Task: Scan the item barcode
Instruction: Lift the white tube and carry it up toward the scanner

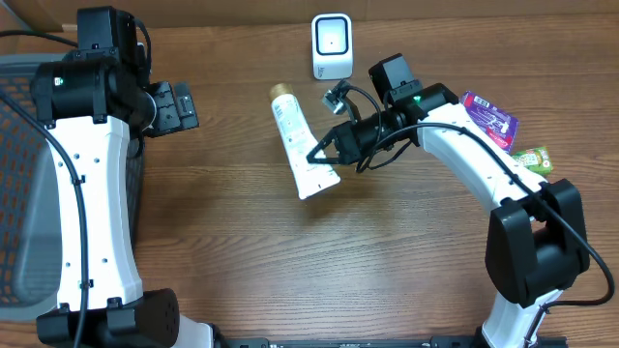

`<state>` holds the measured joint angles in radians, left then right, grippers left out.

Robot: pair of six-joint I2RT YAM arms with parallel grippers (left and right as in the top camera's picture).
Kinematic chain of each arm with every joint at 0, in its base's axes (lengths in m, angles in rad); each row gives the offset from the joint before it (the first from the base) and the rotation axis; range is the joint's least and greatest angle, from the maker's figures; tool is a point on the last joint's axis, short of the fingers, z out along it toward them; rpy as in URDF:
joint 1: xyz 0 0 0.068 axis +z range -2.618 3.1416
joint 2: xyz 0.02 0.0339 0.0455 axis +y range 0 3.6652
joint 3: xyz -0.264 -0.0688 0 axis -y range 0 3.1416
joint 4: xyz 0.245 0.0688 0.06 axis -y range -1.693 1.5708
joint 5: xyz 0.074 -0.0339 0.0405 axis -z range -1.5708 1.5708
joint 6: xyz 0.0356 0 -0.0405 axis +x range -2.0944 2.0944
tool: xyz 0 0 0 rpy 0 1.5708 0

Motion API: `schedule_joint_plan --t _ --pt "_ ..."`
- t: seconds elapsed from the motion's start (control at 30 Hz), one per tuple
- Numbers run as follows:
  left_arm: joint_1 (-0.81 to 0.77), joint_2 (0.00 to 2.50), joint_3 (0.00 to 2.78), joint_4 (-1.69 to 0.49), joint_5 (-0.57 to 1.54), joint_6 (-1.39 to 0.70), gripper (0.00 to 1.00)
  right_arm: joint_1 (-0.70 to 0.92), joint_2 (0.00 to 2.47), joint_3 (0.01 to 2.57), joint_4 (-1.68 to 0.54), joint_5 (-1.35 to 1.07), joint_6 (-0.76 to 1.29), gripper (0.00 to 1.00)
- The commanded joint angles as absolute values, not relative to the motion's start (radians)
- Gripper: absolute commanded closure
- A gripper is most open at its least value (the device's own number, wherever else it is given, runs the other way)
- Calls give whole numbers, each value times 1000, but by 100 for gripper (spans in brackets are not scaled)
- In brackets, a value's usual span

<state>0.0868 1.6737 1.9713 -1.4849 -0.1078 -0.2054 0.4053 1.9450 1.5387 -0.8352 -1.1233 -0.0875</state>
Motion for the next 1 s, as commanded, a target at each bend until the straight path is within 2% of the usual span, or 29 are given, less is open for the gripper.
schedule_joint_plan --t 0.0,0.67,0.97 --pt "85 1674 1972 -1484 -106 -187 0 373 1897 1545 -822 -1237 -147 96" --pt "85 1674 1972 -1484 -107 -187 0 216 1659 1684 -793 -1329 -74 96" --pt "85 1674 1972 -1484 -107 -187 1 212 1618 1685 -690 -1190 68 96"
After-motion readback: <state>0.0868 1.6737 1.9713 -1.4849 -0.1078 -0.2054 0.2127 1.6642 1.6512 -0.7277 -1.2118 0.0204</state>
